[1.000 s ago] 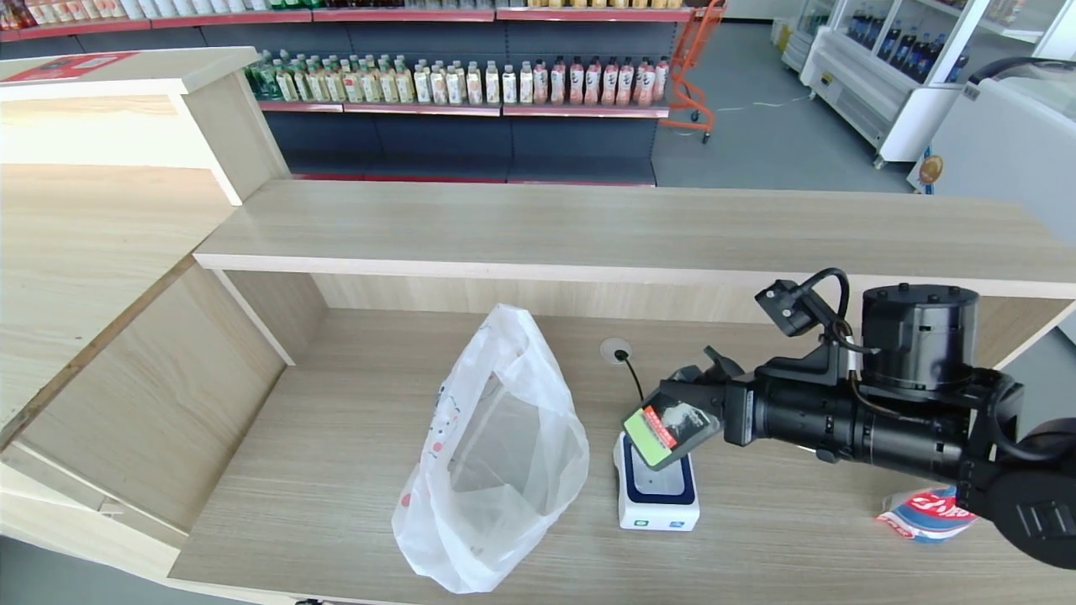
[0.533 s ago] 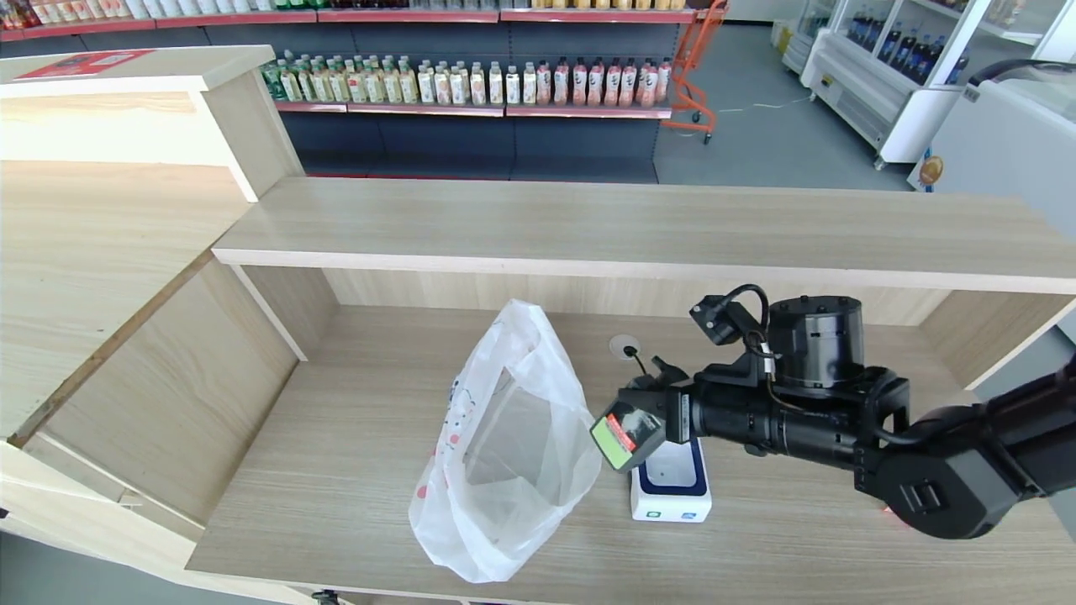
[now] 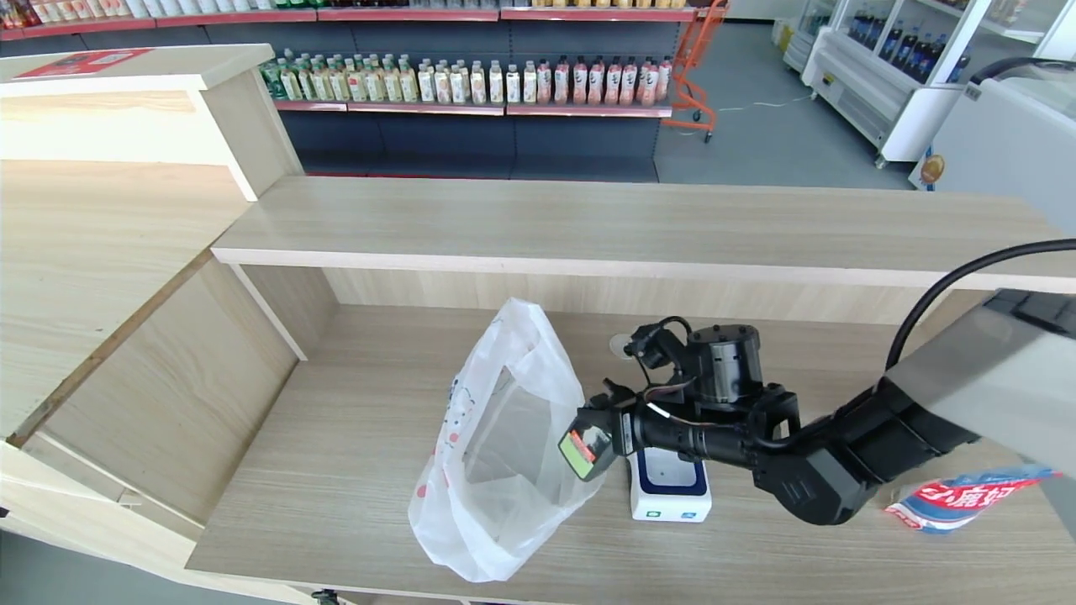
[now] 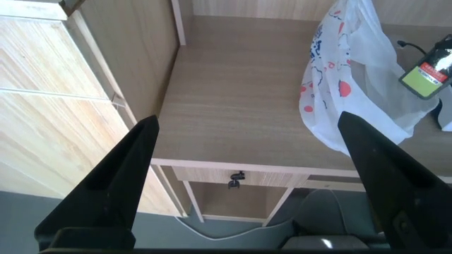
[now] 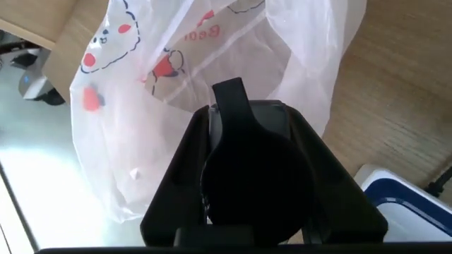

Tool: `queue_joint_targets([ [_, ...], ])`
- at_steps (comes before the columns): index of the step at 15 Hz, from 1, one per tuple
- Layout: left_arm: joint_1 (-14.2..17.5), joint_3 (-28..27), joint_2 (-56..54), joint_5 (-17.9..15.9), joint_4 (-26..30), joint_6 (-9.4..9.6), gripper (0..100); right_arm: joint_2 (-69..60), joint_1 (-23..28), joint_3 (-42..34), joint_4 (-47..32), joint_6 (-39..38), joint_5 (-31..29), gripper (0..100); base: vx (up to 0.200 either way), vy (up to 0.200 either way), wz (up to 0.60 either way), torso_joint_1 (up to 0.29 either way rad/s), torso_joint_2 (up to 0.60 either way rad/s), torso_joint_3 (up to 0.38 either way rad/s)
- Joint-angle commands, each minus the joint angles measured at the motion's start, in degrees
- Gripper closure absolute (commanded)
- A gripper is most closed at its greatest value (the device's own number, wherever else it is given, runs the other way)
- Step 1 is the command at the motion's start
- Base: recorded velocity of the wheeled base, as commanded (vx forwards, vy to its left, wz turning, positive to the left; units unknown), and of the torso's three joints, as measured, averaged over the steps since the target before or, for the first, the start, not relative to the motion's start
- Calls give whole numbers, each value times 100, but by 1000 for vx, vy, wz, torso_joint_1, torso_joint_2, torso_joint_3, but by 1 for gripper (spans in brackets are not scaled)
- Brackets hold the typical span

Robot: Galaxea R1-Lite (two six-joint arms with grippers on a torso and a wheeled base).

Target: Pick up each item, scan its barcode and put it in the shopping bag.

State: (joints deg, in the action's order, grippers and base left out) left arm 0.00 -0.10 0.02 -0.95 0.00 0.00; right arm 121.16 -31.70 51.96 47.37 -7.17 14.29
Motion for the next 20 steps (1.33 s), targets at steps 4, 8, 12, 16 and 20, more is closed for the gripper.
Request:
queue_joint_targets([
  [4, 0, 1, -2, -2, -9, 0, 0, 962, -355, 992, -9, 866, -5, 100, 0, 0, 0, 0, 0, 0],
  [8, 0, 1, -2, -2, -9, 0, 0, 1322, -504, 1299, 0, 1640, -5, 100, 0, 0, 0, 0, 0, 0],
  [12, 0, 1, -2, -2, -9, 0, 0, 1551, -689, 1765, 9, 1833, -5, 100, 0, 0, 0, 0, 0, 0],
  [16, 0, 1, -2, -2, 0, 0, 0, 1577, -742, 1844, -9, 1798, -5, 0, 0, 0, 0, 0, 0, 0],
  [20, 0, 1, -2, -2, -9, 0, 0, 1120, -557, 1695, -211, 506, -14, 0, 0, 0, 0, 0, 0, 0],
])
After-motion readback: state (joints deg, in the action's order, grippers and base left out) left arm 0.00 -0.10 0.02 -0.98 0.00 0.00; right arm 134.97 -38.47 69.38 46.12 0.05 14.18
